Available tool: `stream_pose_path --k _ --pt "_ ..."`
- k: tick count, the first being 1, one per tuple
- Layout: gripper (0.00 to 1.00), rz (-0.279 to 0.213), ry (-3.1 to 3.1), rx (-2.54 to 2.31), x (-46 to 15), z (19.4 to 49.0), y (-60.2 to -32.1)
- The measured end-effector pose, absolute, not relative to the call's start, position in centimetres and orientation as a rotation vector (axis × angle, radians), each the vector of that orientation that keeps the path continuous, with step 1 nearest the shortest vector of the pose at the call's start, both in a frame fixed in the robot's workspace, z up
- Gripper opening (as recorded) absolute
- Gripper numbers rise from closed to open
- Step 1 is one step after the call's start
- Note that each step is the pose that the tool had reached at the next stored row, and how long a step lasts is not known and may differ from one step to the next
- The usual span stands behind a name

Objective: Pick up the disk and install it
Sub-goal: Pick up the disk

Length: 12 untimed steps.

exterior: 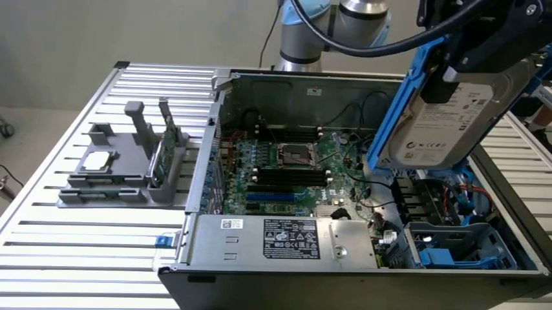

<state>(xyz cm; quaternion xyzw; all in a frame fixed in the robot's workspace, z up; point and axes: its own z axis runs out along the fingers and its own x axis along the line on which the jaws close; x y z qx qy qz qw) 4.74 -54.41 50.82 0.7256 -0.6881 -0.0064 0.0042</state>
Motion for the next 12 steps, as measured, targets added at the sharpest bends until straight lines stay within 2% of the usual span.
stream_pose_path --k 12 --pt "0.33 -0.024 -2.158 2.275 7.7 50.7 -56.9"
